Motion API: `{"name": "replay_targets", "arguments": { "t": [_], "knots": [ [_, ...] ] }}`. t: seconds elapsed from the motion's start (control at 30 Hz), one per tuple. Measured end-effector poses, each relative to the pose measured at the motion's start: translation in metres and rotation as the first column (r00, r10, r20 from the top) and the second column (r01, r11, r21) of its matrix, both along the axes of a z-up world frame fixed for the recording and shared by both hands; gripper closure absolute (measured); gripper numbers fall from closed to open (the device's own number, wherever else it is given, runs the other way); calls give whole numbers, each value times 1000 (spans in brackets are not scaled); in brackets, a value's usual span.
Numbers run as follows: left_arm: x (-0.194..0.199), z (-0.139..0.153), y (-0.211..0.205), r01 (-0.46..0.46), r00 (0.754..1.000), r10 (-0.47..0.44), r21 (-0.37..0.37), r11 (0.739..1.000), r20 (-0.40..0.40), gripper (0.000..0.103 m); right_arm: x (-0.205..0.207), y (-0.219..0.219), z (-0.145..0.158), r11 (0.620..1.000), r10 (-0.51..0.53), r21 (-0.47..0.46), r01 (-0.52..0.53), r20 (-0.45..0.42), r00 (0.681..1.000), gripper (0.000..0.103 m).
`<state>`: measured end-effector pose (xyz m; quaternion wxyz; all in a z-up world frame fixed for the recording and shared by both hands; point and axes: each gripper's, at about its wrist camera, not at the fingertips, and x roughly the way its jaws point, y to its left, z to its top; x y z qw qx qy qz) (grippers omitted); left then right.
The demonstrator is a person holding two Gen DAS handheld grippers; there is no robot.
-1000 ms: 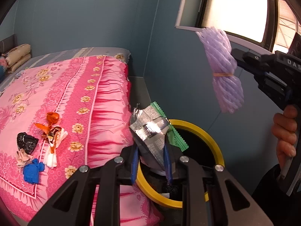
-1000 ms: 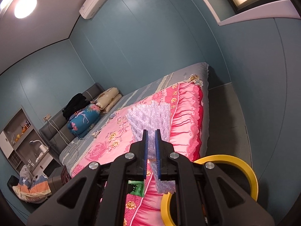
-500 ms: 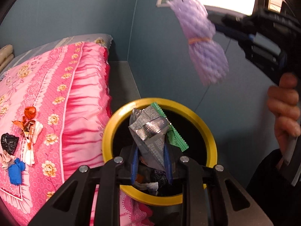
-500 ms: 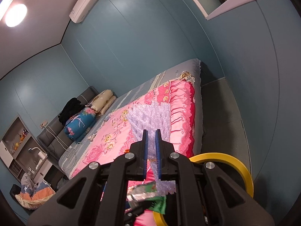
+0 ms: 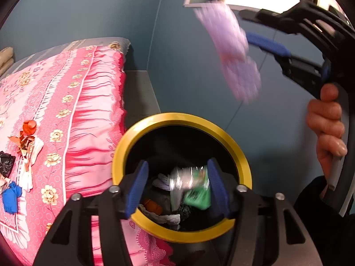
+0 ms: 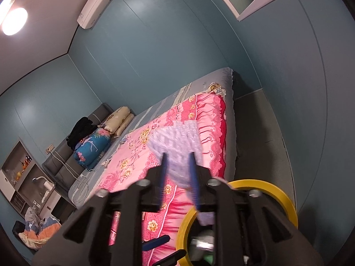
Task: Collect trash
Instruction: 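Open both grippers to drop the wrapper and foam net into the bin, then move both open grippers back over the trash on the bed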
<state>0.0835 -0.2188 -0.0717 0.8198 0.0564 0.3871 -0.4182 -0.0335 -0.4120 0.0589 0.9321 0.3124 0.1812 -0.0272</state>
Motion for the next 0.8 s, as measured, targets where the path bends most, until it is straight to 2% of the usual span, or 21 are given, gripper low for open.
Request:
{"name": "replay_targets", "arguments": {
  "t": [0.2, 0.43, 0.6, 0.8],
  "knots": [
    [8, 10, 18, -62, 998, 63, -22, 998, 24, 27, -3, -1, 0, 1000, -13, -2, 13, 6, 1000, 55],
    [21, 21, 46, -159, 984, 162, -37, 987, 73, 16, 1, 3, 0, 1000, 23, -14, -23, 22, 999, 44],
    [31, 28, 71, -229, 968, 232, -51, 972, 90, 13, 6, 15, 5, 997, 73, -16, -73, 43, 996, 34],
    [42, 32, 106, -305, 945, 309, -52, 951, 112, 12, 25, 43, 12, 987, 157, -30, -157, 16, 987, 31]
  ]
}}
